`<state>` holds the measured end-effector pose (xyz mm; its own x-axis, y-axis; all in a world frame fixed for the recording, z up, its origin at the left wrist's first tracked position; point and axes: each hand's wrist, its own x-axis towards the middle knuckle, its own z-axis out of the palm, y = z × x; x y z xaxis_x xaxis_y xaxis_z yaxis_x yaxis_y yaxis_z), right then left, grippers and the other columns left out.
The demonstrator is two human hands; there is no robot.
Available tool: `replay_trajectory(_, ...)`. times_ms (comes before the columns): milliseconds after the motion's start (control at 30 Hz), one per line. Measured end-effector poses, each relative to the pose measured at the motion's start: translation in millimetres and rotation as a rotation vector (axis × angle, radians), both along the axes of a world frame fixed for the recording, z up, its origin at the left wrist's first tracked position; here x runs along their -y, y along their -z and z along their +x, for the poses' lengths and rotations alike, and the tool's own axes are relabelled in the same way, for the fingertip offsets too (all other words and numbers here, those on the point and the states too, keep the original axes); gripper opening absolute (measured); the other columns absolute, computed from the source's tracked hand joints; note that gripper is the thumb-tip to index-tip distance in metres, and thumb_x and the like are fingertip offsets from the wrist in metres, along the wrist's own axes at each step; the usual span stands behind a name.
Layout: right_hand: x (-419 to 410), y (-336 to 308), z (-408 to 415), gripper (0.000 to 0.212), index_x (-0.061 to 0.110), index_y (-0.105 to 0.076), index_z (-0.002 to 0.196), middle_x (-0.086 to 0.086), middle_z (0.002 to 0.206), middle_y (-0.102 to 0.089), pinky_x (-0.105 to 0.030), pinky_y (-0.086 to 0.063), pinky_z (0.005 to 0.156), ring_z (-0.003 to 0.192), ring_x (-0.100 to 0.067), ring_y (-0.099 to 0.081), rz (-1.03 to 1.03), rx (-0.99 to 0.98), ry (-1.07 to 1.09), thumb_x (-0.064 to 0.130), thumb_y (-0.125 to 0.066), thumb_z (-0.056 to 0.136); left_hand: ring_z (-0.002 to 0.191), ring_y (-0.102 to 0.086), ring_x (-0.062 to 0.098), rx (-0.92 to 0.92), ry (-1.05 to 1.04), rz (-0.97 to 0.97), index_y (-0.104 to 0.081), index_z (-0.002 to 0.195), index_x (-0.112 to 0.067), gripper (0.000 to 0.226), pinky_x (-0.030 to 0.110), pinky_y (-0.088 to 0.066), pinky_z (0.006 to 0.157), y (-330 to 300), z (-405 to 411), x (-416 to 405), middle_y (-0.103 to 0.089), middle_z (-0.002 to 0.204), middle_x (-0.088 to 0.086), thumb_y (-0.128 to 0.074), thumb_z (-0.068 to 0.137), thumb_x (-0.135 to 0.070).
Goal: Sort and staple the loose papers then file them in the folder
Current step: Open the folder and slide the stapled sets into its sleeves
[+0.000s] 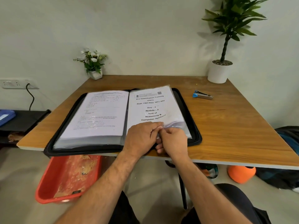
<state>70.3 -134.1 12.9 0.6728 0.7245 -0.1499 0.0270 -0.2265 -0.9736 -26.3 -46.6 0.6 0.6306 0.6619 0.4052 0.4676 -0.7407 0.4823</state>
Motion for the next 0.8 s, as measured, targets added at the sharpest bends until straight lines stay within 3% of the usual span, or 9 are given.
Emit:
replay_trajectory(133,8.1,2.7,0.4,0.014,0.015,-0.068,0.089,-0.006,0.055,-0.067,-0.028,-0.054,0.045,0.043,-0.018,-0.064,0.022,0.104,0.119,0.027,-0.065,0.096,0.112,-0.061,0.012,0.089,-0.007,0.007,-0.072,0.123,-0.026,0.032,0.029,-0.049,0.097,10.6,-1.0,0.7,-0.073,0.117,-0.009,-0.055,0.096,-0.032)
replay_trajectory(200,12.0,2.3,8.2,0.012,0.022,-0.062,0.09,0.001,0.071,-0.068,-0.031,-0.055,0.057,0.059,-0.014,-0.066,0.012,0.27,0.239,0.029,-0.072,0.09,0.121,-0.052,0.013,0.081,-0.014,0.027,-0.066,0.13,-0.022,0.04,0.025,-0.041,0.106,13.0,-2.3,-3.1,-0.067,0.126,-0.006,-0.063,0.089,-0.021)
replay_trajectory(267,14.5,-0.5,21.1,0.029,0.023,-0.053,0.097,0.006,0.094,-0.059,-0.024,-0.047,0.069,0.079,-0.007,-0.057,0.018,0.437,0.314,0.028,-0.079,0.083,0.126,-0.047,0.014,0.061,-0.037,0.026,-0.062,0.132,-0.021,0.048,0.025,-0.035,0.111,10.2,-1.0,-8.4,-0.063,0.13,-0.005,-0.066,0.084,-0.019)
replay_trajectory(367,13.8,-1.3,40.2,0.057,0.022,-0.045,0.118,0.006,0.112,-0.05,-0.019,-0.045,0.076,0.088,-0.004,-0.051,0.039,0.52,0.192,0.02,-0.084,0.077,0.125,-0.048,0.017,0.034,-0.067,0.002,-0.064,0.129,-0.022,0.048,0.034,-0.032,0.117,9.9,1.2,-11.3,-0.064,0.128,-0.003,-0.065,0.081,-0.025)
replay_trajectory(467,13.8,7.2,46.9,0.055,0.027,-0.047,0.125,0.009,0.118,-0.051,-0.033,-0.055,0.083,0.101,-0.01,-0.056,-0.046,0.6,0.032,0.02,-0.079,0.082,0.128,-0.048,0.018,-0.036,-0.057,0.015,-0.064,0.127,-0.026,0.047,0.045,-0.023,0.123,15.0,-1.2,-10.0,-0.065,0.128,-0.006,-0.062,0.08,-0.03)
replay_trajectory(533,17.7,11.5,50.2,0.043,0.028,-0.052,0.122,0.011,0.116,-0.053,-0.034,-0.06,0.064,0.091,-0.021,-0.066,-0.04,0.544,0.04,0.02,-0.075,0.086,0.133,-0.043,0.016,-0.038,-0.034,0.0,-0.063,0.129,-0.028,0.045,0.037,-0.013,0.124,16.3,-1.3,-8.6,-0.064,0.131,-0.008,-0.066,0.083,-0.028)
replay_trajectory(600,20.7,12.6,54.2,0.043,0.025,-0.053,0.126,0.009,0.121,-0.05,-0.023,-0.053,0.043,0.072,-0.024,-0.069,-0.022,0.477,0.086,0.018,-0.074,0.089,0.135,-0.043,0.018,-0.035,-0.036,-0.001,-0.063,0.129,-0.028,0.042,0.04,-0.017,0.124,15.5,0.7,-7.8,-0.063,0.132,-0.008,-0.067,0.086,-0.026)
replay_trajectory(700,19.3,10.0,54.0,0.041,0.022,-0.054,0.126,0.012,0.11,-0.055,-0.022,-0.05,0.039,0.056,-0.016,-0.066,0.004,0.368,0.105,0.014,-0.072,0.091,0.132,-0.045,0.022,-0.045,-0.05,0.001,-0.063,0.129,-0.026,0.038,0.046,-0.03,0.118,16.0,3.2,-8.6,-0.063,0.131,-0.005,-0.064,0.091,-0.021)
replay_trajectory(800,17.7,10.4,51.5,0.022,0.018,-0.061,0.115,0.007,0.095,-0.064,-0.021,-0.05,0.041,0.048,-0.01,-0.062,0.005,0.268,0.106,0.015,-0.067,0.095,0.123,-0.049,0.018,-0.013,-0.061,0.001,-0.064,0.125,-0.025,0.036,0.046,-0.036,0.113,17.6,1.7,-11.5,-0.064,0.127,-0.005,-0.063,0.091,-0.013)
